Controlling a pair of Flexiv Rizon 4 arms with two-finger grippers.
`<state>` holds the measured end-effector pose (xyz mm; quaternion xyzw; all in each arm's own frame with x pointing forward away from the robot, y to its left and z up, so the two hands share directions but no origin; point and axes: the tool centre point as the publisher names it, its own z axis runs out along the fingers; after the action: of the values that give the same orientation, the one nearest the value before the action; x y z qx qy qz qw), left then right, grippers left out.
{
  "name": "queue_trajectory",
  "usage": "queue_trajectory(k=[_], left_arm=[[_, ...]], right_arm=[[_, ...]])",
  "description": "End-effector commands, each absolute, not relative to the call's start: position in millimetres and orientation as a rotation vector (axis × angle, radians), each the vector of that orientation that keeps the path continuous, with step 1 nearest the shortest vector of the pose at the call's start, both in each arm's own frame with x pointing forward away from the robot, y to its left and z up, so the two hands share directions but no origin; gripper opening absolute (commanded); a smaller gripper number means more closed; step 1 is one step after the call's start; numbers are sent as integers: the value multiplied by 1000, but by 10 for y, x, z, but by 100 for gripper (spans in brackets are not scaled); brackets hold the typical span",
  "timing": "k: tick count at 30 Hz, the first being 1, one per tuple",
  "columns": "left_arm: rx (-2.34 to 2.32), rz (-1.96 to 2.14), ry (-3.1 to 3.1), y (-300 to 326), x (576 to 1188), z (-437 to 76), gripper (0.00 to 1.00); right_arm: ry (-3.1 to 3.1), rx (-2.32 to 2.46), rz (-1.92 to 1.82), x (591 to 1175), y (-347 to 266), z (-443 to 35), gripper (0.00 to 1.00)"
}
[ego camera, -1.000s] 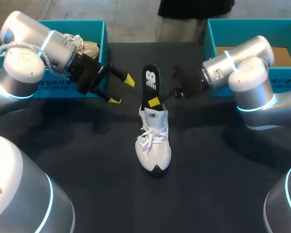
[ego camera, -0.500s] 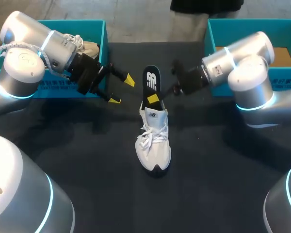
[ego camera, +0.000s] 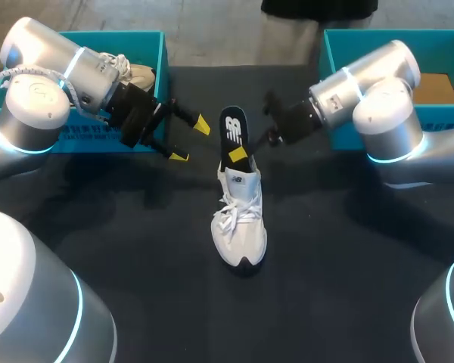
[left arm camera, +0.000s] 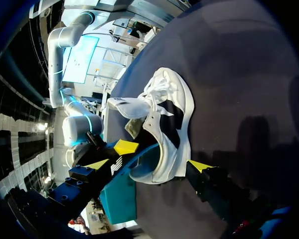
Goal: Take the shoe out of the shoebox, open the shoe tongue, remove and reinsert the insole, then place the shoe into the shoebox
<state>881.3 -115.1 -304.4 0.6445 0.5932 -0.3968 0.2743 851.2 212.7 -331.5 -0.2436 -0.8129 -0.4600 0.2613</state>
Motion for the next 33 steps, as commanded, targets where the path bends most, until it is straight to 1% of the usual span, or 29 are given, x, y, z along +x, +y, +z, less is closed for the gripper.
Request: queue_trajectory(k=[1, 7, 8, 9, 10, 12, 13, 16, 24, 26, 27, 28, 29, 33], left_arm=[[1733, -1063, 1596, -1157, 8807, -3050, 100], [1733, -1063, 1596, -1157, 8807, -3050, 100], [1733, -1063, 1596, -1157, 8807, -3050, 100], [1733, -1063, 1596, -1157, 8807, -3050, 100], [1733, -1063, 1596, -1157, 8807, -3050, 100], [1733, -1063, 1596, -1157, 8807, -3050, 100], [1733, -1063, 1596, -1157, 8807, -3050, 100], [1733, -1063, 1596, -1157, 8807, -3050, 100], [1733, -1063, 1596, -1157, 8807, -3050, 100], [1733, -1063, 1596, -1157, 8807, -3050, 100], [1733, -1063, 1596, -1157, 8807, -3050, 100], [1733, -1063, 1596, -1157, 8807, -3050, 100], [1733, -1063, 1596, -1157, 8807, -3050, 100], [1733, -1063, 1596, -1157, 8807, -3050, 100]], right_arm=[[-2189, -679, -1234, 8407, 2155, -3380, 0], [-2170, -697, -1227, 8293, 2190, -3439, 0], [-2169, -701, -1237, 8293, 2187, -3427, 4], [-2174, -704, -1243, 8305, 2181, -3408, 18], [-2185, -704, -1248, 8322, 2175, -3384, 23], [-2190, -704, -1253, 8337, 2170, -3365, 24], [-2206, -700, -1261, 8386, 2155, -3300, 30], [-2224, -699, -1272, 8436, 2128, -3231, 34], [-2231, -721, -1289, 8503, 2051, -3197, 30], [-2221, -726, -1291, 8528, 2061, -3239, 24], [-2221, -726, -1291, 8528, 2061, -3239, 24], [-2202, -731, -1297, 8548, 2078, -3278, 2], [-2197, -733, -1297, 8553, 2085, -3288, 0], [-2180, -717, -1304, 8576, 2131, -3325, 0]])
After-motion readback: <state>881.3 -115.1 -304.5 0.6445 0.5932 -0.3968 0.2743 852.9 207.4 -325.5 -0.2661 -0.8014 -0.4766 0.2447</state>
